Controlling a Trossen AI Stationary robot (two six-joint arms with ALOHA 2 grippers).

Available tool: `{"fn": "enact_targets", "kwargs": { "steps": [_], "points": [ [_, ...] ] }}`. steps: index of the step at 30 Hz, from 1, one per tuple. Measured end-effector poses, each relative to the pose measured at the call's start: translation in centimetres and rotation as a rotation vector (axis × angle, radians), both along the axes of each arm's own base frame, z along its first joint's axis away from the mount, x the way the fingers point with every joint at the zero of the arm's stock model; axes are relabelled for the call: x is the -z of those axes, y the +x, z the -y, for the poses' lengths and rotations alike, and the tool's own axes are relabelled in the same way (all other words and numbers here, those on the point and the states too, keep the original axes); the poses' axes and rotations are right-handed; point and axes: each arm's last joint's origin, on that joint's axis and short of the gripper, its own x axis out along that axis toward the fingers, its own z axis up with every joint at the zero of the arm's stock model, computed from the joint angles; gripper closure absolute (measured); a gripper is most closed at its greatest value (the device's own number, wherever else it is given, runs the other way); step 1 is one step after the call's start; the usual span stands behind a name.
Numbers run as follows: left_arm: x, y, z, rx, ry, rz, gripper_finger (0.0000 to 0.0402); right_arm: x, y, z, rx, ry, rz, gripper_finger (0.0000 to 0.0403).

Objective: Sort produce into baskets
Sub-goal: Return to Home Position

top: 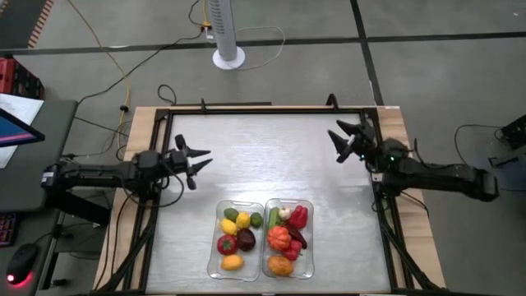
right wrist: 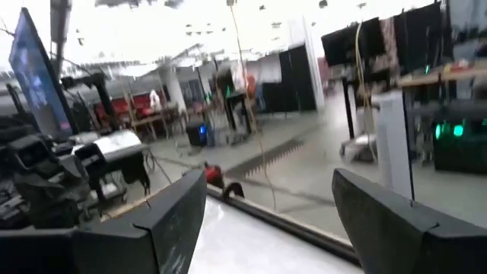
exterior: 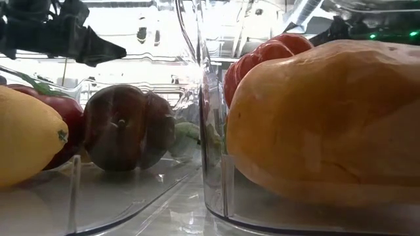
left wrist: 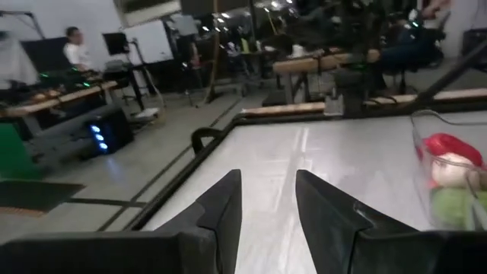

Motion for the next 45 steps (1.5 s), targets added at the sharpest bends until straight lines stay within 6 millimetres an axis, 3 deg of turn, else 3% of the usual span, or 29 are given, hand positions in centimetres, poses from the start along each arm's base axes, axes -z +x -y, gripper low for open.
{"fn": "enact_targets", "kwargs": {
  "steps": [8,12,17,23,33,37,45],
  "points": [
    [1.3,-1.4,-0.2,-0.11,0.039,0.091,0.0312,2.1,-0.3,-2.7,0.091,-0.039,-0.115,0.0092],
    [1.8,-1.9,-0.1,-0.123,0.04,0.129,0.0328,3.9,-0.3,-3.8,-0.033,-0.098,-0.227,0.0093],
    [2.2,-2.3,-0.1,-0.125,0.031,0.143,0.035,6.0,-0.7,-4.2,-0.15,-0.034,-0.264,0.0105],
    [2.0,-2.5,-0.1,-0.117,0.058,0.154,0.0378,5.8,-0.9,-4.2,-0.215,-0.052,-0.248,0.0118],
    [2.2,-2.6,-0.4,-0.245,0.091,0.116,0.0393,5.8,-1.0,-3.3,-0.1,-0.031,-0.244,0.0119],
    [2.4,-2.6,-0.4,-0.249,0.204,0.036,0.0393,5.9,-1.1,-3.0,-0.058,-0.082,-0.288,0.0119],
    [3.9,-2.5,-0.4,-0.232,0.217,-0.129,0.0394,5.9,-1.2,-2.4,-0.007,-0.101,-0.32,0.0119]
  ]
}}
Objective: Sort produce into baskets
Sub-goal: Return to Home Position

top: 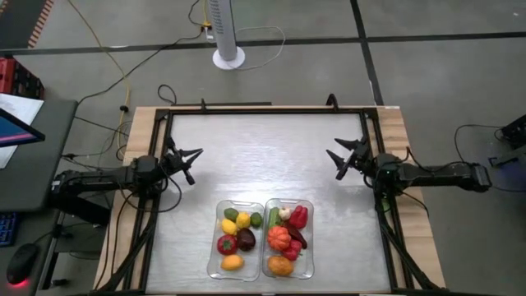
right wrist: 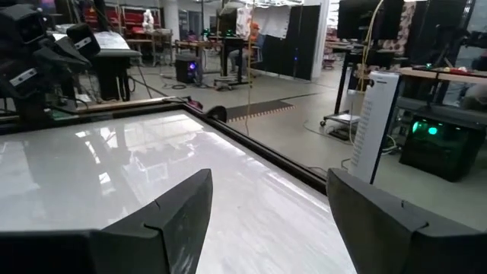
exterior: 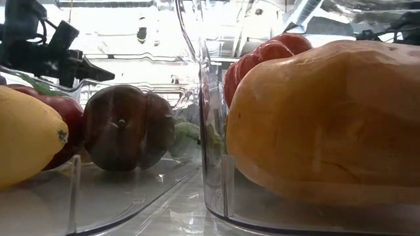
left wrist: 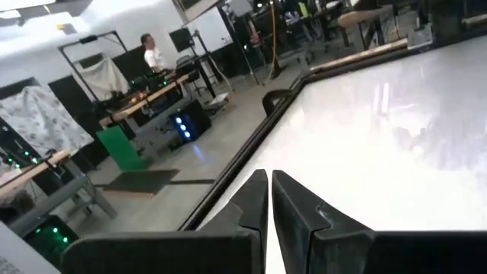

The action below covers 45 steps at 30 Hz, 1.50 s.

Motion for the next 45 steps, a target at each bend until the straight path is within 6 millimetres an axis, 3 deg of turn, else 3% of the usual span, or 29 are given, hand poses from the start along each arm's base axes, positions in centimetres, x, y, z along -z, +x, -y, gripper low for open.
{"fn": "enact_targets", "kwargs": {
  "steps": [45],
  "points": [
    [-0.06,0.0,0.0,0.002,-0.004,-0.021,0.0393,0.1,-0.01,0.02,0.001,-0.001,-0.008,0.0117]
  ]
}}
